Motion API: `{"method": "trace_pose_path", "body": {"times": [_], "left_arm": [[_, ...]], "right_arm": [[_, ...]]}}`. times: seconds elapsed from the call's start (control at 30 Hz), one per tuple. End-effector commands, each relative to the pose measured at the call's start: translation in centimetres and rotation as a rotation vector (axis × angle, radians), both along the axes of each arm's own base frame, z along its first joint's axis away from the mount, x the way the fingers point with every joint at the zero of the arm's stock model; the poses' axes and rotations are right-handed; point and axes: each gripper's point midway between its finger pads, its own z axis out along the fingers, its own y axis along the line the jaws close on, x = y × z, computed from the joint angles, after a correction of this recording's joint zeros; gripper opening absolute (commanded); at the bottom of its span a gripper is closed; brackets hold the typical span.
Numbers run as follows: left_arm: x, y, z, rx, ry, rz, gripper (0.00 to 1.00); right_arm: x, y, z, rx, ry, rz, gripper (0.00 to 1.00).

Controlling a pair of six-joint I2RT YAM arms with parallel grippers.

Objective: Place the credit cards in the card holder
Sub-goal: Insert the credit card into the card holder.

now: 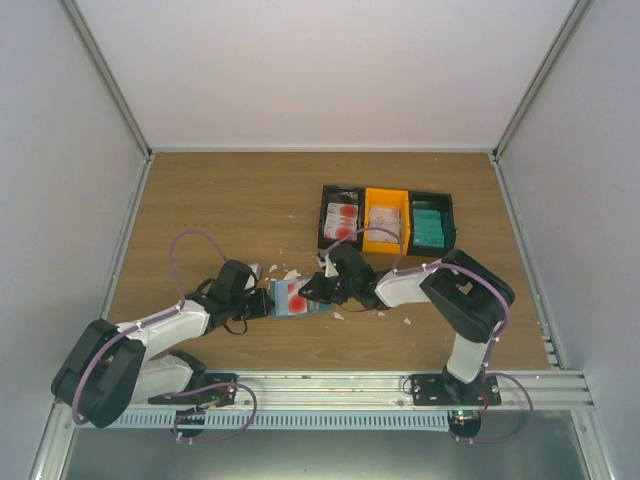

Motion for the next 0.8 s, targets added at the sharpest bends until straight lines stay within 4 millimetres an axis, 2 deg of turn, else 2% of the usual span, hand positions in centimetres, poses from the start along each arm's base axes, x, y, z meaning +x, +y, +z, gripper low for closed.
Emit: {"method": "trace_pose_path", "body": {"times": [0.0,0.17,0.27,0.4,0.53,0.77], "left_arm": [[0.1,0.2,-0.1,0.004,-0.027,-0.002,0.11],[0.0,0.2,0.3,0.001,-0.039,-0.008,0.11],[0.2,0.2,1.0,-0.004,-0.053,-0.010,0.11],[0.4,0.2,1.7,-0.004,-0.071,-0.007,0.12],[0.6,0.2,2.1,-0.005,-0.084,-0.007,0.12],[0.7,0.2,1.2,0.010,-0.064,-0.009,0.13]], "right_arm": [[-0.8,-1.3,-1.7,-0.056,0.004,-0.021,0.01],[-0.2,-0.9,2.5,0.012,-0.096,-0.010,0.01],[0.2,-1.5,3.6,0.007,-0.120,-0.029,0.01],[1.0,-2.4,2.5,-0.059,-0.107,-0.052,0.01],[0.9,-2.2,1.3,-0.081,-0.081,-0.019,0.01],[1.2,-2.4,-0.6,-0.121,-0.048,-0.013,0.01]]}}
